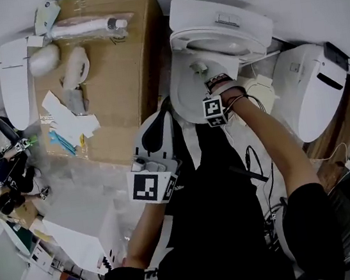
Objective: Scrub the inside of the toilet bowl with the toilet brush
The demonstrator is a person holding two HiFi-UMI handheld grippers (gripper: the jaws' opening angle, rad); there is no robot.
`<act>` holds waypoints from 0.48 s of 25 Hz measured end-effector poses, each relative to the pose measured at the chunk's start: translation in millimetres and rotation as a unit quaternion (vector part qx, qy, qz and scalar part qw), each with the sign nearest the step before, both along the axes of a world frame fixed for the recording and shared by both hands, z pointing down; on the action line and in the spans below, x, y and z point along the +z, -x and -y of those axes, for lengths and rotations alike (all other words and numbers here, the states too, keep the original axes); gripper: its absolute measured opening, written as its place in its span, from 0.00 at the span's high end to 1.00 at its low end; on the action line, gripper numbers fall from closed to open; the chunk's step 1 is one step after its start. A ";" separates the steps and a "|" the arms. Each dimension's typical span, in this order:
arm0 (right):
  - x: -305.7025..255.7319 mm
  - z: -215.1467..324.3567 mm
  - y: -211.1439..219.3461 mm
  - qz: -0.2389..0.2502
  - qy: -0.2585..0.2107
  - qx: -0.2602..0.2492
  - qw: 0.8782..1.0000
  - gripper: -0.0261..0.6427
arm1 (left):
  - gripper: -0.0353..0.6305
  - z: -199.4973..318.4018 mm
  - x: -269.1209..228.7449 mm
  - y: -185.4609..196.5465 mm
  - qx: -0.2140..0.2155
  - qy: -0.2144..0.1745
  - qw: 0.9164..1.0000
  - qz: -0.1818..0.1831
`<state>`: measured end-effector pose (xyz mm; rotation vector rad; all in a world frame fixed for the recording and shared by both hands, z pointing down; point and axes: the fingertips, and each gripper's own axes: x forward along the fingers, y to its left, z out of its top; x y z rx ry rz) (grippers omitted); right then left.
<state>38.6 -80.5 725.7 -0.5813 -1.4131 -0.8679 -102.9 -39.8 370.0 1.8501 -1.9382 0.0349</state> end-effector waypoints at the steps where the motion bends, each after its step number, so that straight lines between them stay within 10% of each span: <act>1: 0.8 -5.9 -1.6 0.009 0.023 0.060 0.998 0.80 | 0.94 -1.2 -1.5 0.6 0.014 -0.002 1.000 -0.001; 3: -3.6 -12.5 -4.1 0.033 0.075 0.218 0.973 0.80 | 0.94 -1.7 -4.7 1.5 0.042 -0.005 0.999 -0.003; 5: -12.5 -10.1 -9.2 0.065 0.119 0.410 0.902 0.80 | 0.94 0.8 -6.9 1.8 0.072 -0.009 0.997 -0.007; 8: -21.8 -3.4 -25.7 0.117 0.161 0.659 0.725 0.80 | 0.93 7.1 -7.2 -2.0 0.117 -0.015 0.993 -0.013; 12: -21.7 -0.1 -58.5 0.182 0.178 0.864 0.435 0.79 | 0.94 14.9 -7.9 -12.3 0.167 -0.020 0.986 -0.016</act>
